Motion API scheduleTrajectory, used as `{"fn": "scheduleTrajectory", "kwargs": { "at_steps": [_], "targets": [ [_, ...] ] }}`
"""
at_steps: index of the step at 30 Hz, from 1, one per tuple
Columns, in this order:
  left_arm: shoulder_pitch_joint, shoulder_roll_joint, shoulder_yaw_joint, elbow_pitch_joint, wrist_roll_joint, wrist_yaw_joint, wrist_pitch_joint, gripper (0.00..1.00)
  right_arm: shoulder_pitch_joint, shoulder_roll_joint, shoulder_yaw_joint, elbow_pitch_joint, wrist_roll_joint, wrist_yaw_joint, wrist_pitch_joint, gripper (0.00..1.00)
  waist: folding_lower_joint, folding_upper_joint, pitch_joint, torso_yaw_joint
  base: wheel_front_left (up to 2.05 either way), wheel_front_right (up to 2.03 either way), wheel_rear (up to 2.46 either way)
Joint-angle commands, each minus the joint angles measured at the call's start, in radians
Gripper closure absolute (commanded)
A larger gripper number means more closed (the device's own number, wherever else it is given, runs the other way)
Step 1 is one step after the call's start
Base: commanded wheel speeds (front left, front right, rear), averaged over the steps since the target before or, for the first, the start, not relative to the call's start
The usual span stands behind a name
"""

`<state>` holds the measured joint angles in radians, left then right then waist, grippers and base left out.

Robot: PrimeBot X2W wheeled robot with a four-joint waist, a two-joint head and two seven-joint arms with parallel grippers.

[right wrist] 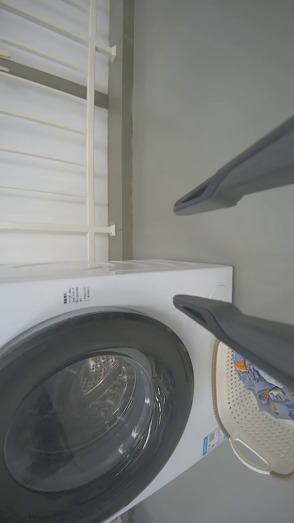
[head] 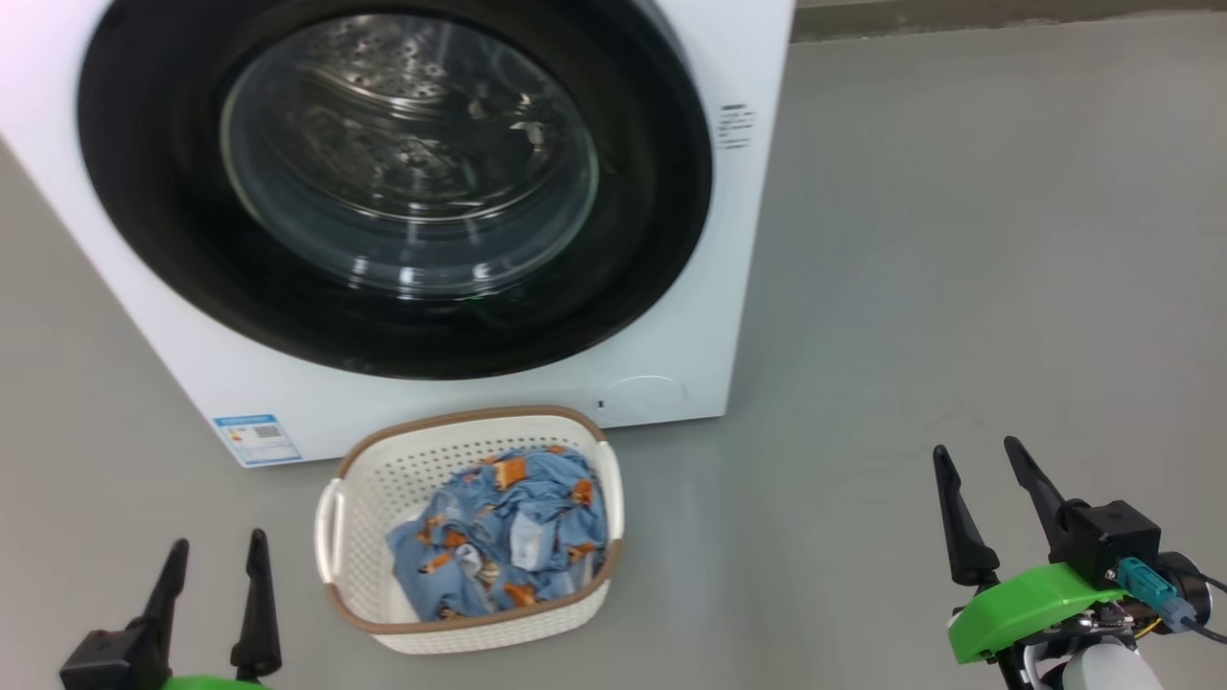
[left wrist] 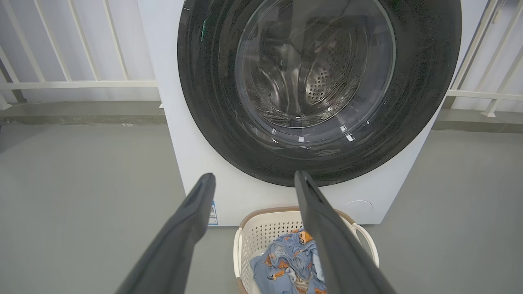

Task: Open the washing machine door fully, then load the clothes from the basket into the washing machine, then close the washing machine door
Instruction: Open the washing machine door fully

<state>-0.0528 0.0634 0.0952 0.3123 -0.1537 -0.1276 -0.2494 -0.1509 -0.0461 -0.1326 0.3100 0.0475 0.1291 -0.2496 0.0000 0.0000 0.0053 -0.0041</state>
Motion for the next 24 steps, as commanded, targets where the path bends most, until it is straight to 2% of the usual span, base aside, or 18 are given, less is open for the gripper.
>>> {"fn": "scheduleTrajectory", "kwargs": {
  "at_steps": [1,11,24],
  "targets": [
    [-0.047,0.017,0.038,-0.035,-0.005,-0.003,-0.012,0.00,-0.040,-0.004,0.025,-0.029,0.007,0.002,-0.012,0.00,0.0000,0.0000,0.002,0.001,1.18,1.18,-2.36],
    [-0.039,0.025,0.018,-0.057,0.007,-0.003,-0.012,0.00,-0.041,-0.004,0.022,-0.046,0.016,0.002,-0.012,0.00,0.0000,0.0000,0.019,0.002,0.75,0.75,-1.49],
    [-0.030,0.029,0.005,-0.067,0.001,-0.003,-0.012,0.00,-0.038,-0.004,0.029,-0.047,0.032,0.002,-0.012,0.00,0.0000,0.0000,0.020,0.004,0.06,0.06,-0.12]
  ]
}}
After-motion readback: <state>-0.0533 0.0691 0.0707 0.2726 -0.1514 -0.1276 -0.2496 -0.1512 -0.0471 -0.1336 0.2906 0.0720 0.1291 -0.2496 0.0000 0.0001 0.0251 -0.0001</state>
